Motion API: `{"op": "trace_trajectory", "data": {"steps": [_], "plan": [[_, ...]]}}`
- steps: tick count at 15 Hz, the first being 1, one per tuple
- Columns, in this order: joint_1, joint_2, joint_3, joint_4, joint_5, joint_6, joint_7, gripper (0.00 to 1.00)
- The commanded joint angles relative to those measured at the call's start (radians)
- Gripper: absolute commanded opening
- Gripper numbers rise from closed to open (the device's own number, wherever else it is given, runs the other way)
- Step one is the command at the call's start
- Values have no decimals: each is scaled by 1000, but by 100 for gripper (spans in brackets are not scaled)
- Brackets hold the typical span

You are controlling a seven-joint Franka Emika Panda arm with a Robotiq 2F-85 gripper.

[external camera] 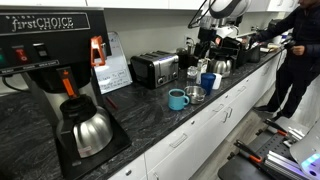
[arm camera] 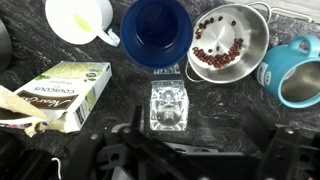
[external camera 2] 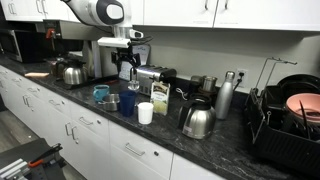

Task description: Move the object to the left

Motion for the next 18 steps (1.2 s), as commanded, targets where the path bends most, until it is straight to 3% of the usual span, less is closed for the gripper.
{"op": "trace_trajectory", "data": {"steps": [1,7,13,18], "plan": [[-9,7,10,2,0,3,0,100],[-9,3,10,3,-1,5,0,100],[-10,92,21,42,-17,59,32,100],[-12,200,22,93,-132,124,77,100]]}}
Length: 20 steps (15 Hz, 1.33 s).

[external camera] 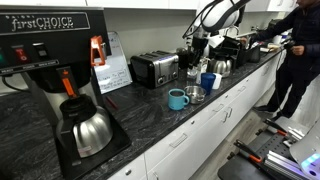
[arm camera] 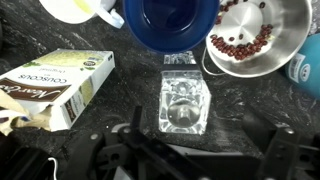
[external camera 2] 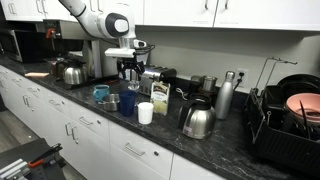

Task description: Move the object to the left

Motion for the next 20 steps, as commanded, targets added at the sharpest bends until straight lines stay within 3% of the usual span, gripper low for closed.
{"op": "trace_trajectory", "data": {"steps": [1,7,9,15,20], "plan": [[-8,75,12,51,-69,22,35,100],[-3,164,11,96,-126,7,75,100],[-5,179,17,106,-109,6,63,73],[-6,186,21,128,-113,-2,54,31],[-10,180,24,138,-100,-6,44,26]]}}
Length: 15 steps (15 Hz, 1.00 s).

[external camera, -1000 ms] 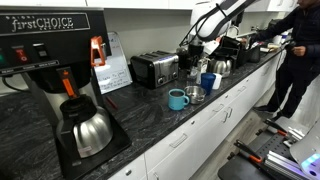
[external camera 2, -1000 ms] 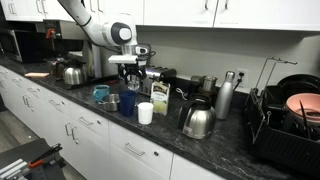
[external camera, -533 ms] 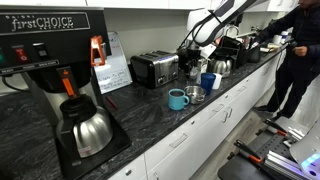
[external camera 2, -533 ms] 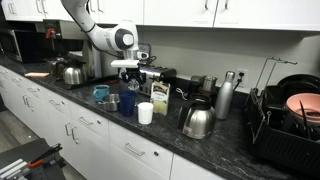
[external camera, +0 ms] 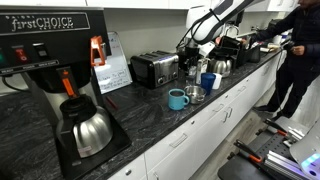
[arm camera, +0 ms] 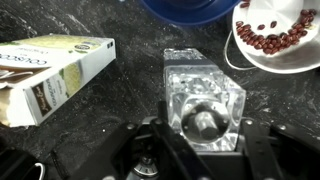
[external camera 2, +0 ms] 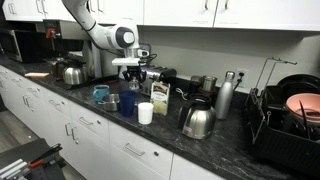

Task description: Move the object to the left

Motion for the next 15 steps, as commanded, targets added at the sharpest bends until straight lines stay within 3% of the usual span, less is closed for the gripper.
{"op": "trace_trajectory", "data": {"steps": [1,6,11,15], "plan": [[-12,3,10,22,7,-24,-14,26],[-23,-6,30,29,89,-54,-65,26],[-37,-41,80,78,327,-127,-219,26],[-24,-72,91,127,411,-165,-279,26]]}}
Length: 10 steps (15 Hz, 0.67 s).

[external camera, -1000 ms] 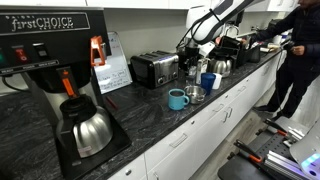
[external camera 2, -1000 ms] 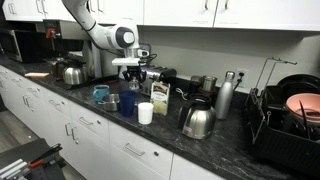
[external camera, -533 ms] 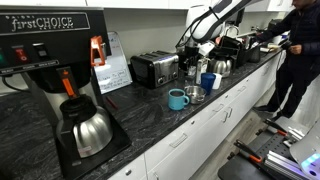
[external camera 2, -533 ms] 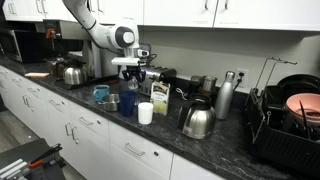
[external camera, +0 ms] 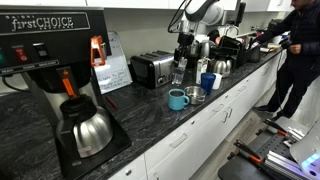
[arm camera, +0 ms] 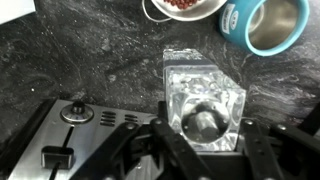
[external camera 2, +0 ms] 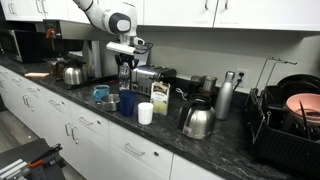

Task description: Move the object to the left

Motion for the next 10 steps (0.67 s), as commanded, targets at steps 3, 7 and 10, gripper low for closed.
{"op": "trace_trajectory", "data": {"steps": [3,7,10], "plan": [[0,-22,36,61,73,-52,-83,26],[29,-14,74,120,74,-47,-91,26],[56,-8,104,165,68,-51,-120,26]]}}
